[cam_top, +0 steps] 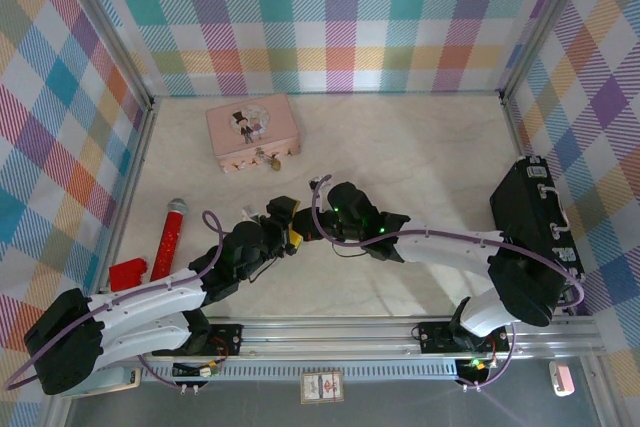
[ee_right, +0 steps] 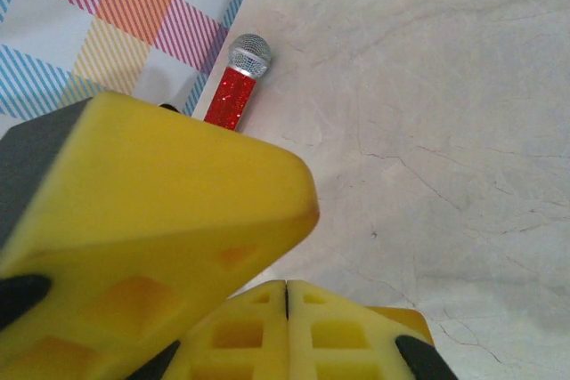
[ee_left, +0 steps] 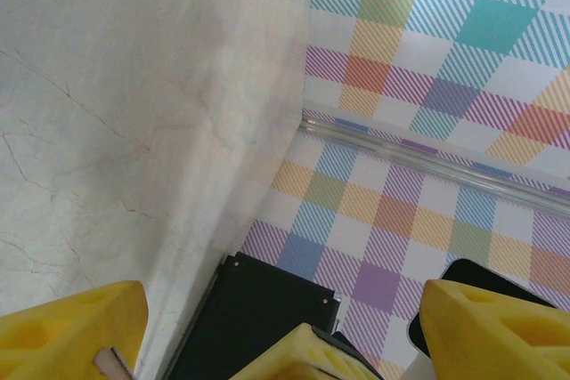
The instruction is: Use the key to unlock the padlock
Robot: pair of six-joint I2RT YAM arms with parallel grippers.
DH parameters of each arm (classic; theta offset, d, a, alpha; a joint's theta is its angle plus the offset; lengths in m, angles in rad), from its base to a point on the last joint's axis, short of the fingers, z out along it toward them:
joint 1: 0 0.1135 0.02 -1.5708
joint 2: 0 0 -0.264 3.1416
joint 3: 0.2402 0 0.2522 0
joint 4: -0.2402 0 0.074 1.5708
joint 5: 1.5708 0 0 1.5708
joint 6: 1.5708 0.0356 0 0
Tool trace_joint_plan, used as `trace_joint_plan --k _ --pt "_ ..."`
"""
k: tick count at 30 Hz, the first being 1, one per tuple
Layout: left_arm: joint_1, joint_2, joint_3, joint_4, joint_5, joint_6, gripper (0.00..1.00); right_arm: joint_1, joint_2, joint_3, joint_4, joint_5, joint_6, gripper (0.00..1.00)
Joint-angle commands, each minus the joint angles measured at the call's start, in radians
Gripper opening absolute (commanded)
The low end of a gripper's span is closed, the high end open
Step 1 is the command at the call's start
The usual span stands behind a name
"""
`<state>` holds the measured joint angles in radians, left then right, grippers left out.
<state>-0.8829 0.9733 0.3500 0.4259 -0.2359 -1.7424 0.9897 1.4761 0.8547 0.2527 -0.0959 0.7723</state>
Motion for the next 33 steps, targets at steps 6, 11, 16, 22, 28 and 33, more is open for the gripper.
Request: trace_joint_plan --k 6,11,16,22,28,33 --pt "-0.011 0.015 -0.017 0.049 0.009 0.001 0.78 0.01 -0.04 -0.029 0.034 -0.018 0.022 0.0" --pt "-0.013 -0.002 -0.019 0.025 -0.003 0.006 0.73 0.01 -0.078 -0.06 0.02 -0.005 0.028 0.0" --pt "-0.011 -0.011 -0.017 0.011 -0.007 0.01 0.68 0.011 -0.094 -0.08 0.009 0.013 0.034 0.0" --pt "-0.011 -0.023 -0.017 -0.002 -0.011 0.015 0.63 0.01 -0.103 -0.087 -0.006 0.033 0.033 0.0" --pt "-0.012 -0.025 -0.014 -0.003 -0.01 0.017 0.59 0.011 -0.102 -0.083 -0.007 0.029 0.034 0.0" --pt "-0.012 -0.027 -0.017 -0.007 -0.013 0.021 0.54 0.011 -0.118 -0.079 -0.026 0.038 0.026 0.0"
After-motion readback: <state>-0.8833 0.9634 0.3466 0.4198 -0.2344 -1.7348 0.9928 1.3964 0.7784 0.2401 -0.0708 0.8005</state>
